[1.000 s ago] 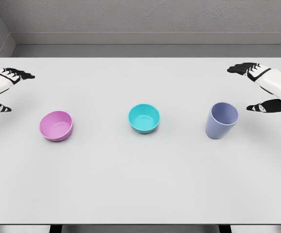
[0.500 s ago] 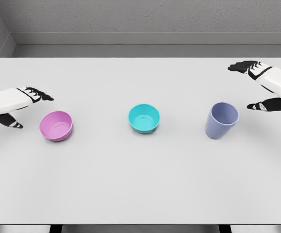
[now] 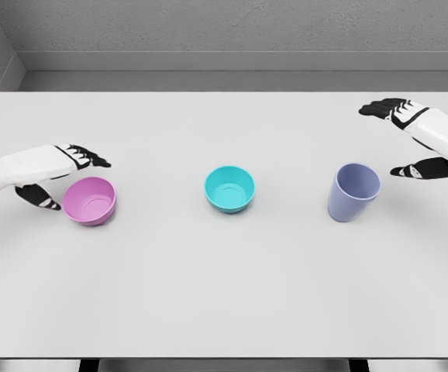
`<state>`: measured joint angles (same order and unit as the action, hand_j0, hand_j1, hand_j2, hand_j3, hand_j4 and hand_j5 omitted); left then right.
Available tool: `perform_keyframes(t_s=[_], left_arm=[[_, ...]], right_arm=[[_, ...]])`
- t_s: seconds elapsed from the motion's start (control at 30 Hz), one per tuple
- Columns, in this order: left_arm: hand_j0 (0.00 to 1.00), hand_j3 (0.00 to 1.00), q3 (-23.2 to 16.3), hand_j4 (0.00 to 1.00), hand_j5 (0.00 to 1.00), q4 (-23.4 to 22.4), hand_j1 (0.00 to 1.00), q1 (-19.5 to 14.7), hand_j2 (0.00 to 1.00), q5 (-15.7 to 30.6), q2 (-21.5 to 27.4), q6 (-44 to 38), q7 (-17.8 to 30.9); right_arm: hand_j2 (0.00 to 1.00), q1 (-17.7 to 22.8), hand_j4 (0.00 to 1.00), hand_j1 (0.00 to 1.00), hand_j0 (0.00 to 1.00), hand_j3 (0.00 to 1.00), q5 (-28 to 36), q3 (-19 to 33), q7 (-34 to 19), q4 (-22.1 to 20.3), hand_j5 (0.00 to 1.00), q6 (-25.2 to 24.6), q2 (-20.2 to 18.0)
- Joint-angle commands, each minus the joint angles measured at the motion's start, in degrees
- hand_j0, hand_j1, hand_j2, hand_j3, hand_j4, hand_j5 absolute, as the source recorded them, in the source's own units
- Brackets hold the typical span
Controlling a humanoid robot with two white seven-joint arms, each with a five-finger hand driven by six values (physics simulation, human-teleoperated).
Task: Stacking bowl and cup with both arms
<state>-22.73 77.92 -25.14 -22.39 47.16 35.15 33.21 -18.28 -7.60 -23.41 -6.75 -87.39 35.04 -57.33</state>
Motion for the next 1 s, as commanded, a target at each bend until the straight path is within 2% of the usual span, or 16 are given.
perform_keyframes(t_s=[0.0, 0.07, 0.97], left_arm=[[1.0, 1.0, -0.21, 1.0, 1.0, 0.3, 1.0, 0.0, 1.0, 0.33, -0.32, -0.15, 0.02], [1.0, 1.0, -0.38, 1.0, 1.0, 0.3, 1.0, 0.09, 1.0, 0.24, -0.32, -0.15, 1.79], [1.0, 1.0, -2.4, 1.0, 1.0, 1.09, 1.0, 0.09, 1.0, 1.12, -1.37, -0.15, 1.79]], right_arm=[[1.0, 0.0, 1.0, 1.0, 1.0, 1.0, 0.39, 0.03, -0.02, -0.15, 1.0, -0.04, -0.07], [1.0, 0.0, 1.0, 1.0, 1.0, 1.0, 0.39, 0.03, -0.28, -0.15, 1.0, -0.04, -0.07], [1.0, -0.18, 1.0, 1.0, 1.0, 1.0, 0.39, 0.03, -0.64, -0.24, 1.0, -0.04, -0.15]])
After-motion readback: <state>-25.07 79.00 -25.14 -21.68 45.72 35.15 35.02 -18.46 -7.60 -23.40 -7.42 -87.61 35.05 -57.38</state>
